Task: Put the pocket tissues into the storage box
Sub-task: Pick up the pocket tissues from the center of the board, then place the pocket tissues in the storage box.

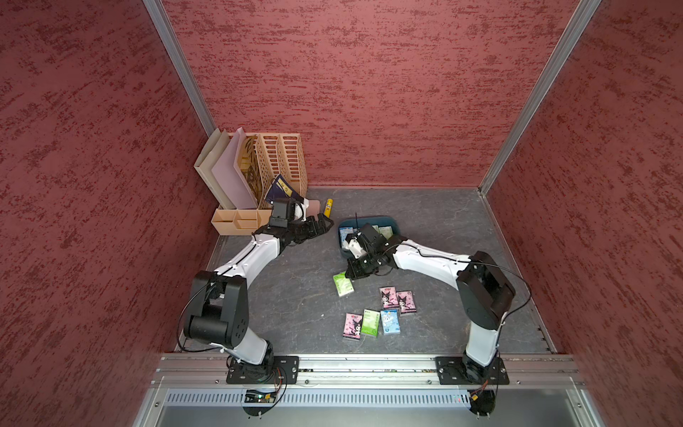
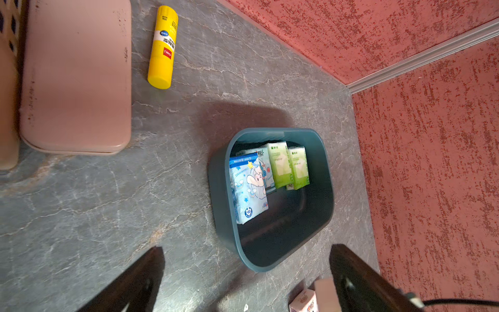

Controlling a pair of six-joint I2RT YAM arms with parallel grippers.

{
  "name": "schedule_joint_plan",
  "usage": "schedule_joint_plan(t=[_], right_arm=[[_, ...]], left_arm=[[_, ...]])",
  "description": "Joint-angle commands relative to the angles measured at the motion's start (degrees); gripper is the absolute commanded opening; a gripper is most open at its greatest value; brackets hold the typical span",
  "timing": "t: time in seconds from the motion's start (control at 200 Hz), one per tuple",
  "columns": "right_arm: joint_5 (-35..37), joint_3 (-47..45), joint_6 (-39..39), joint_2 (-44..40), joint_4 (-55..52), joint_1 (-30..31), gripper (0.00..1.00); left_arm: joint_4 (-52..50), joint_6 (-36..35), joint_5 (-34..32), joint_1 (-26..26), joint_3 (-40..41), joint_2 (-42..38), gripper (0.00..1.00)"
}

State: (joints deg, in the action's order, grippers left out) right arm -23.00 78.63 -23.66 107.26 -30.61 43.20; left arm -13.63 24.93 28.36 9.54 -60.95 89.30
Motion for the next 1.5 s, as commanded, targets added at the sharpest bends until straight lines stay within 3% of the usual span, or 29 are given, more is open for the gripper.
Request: schedule_joint_plan(t=[0.0,0.255,0.466,1.127,1.493], right_arm=[[-1.0,6.0,2.5,-2.1,1.5,-4.4,0.0],[0.1,17.5,5.6,2.6,-4.1,-15.3,0.0],[0.7,26.1,9.2,11.2,-8.8,-19.2,0.0],[-0.6,36.1,9.9,22.9,-11.5,-19.6,0.0],[-2.1,36.0,8.1,24.7,-10.3,-19.4,0.0]], left_arm=[[-1.0,-1.5,0.0,-0.3,-2.7,-1.1,1.0],[0.2,-1.4,1.9,0.0,-3.9,-0.4,1.0],[4.8,-1.2,2.5,2.0,-1.5,0.7,1.0],[4.8,-1.4,2.3,4.3,-1.0,0.9,1.0],[3.4,-2.2,2.1,3.6,-0.8,0.1,1.0]])
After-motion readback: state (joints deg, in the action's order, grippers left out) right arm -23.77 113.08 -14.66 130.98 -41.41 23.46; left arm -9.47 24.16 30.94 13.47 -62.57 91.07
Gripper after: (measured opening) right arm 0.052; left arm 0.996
